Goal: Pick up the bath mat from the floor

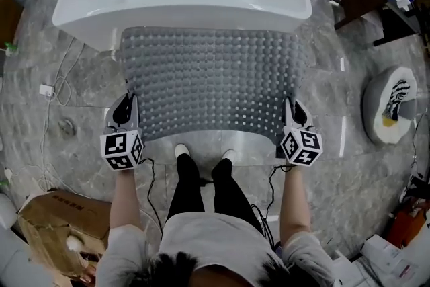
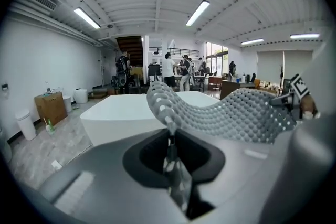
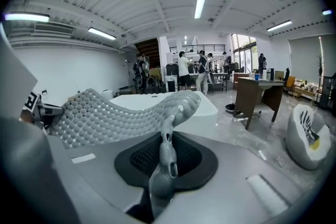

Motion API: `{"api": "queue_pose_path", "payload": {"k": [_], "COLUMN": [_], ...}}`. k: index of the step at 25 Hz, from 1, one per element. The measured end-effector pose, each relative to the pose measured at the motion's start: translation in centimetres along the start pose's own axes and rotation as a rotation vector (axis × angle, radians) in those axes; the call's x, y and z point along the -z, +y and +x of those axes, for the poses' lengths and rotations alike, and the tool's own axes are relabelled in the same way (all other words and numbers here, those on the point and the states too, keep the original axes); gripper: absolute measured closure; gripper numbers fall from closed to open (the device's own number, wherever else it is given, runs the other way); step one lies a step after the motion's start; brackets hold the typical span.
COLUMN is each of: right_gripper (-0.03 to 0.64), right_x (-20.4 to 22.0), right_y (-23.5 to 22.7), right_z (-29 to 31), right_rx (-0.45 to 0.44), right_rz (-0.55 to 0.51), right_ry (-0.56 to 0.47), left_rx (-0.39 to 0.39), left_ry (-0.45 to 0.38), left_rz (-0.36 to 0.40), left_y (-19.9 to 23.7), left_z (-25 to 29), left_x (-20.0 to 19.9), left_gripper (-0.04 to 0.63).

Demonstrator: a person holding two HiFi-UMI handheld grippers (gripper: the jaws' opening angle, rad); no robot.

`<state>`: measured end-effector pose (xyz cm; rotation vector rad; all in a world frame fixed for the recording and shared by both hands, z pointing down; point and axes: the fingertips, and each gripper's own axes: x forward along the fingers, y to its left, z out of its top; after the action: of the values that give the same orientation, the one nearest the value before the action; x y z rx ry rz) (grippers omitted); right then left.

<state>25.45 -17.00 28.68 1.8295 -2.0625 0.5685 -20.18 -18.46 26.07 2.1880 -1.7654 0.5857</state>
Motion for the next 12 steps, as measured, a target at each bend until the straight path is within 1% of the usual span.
{"api": "queue_pose_path", "payload": {"k": [4,12], "right_gripper": [0.568,0.569], "right_x": [-3.1,-7.3], "right_y": [0.9,2.3], "right_z": [-2.9,-7.1], "right_rx": [0.005,0.008], "right_rz": [-0.007,-0.02], "right_ry": [-0.029,-0.084], "left_rx": [0.006,0.009], "left_ry": [-0.037,-0.103], "left_rz": [0.015,0.018], "left_y": [0.2,0.3], "left_z": [-2.9,-7.0], "left_x": [-3.2,-7.4], "left_gripper": [0.555,0.555]}}
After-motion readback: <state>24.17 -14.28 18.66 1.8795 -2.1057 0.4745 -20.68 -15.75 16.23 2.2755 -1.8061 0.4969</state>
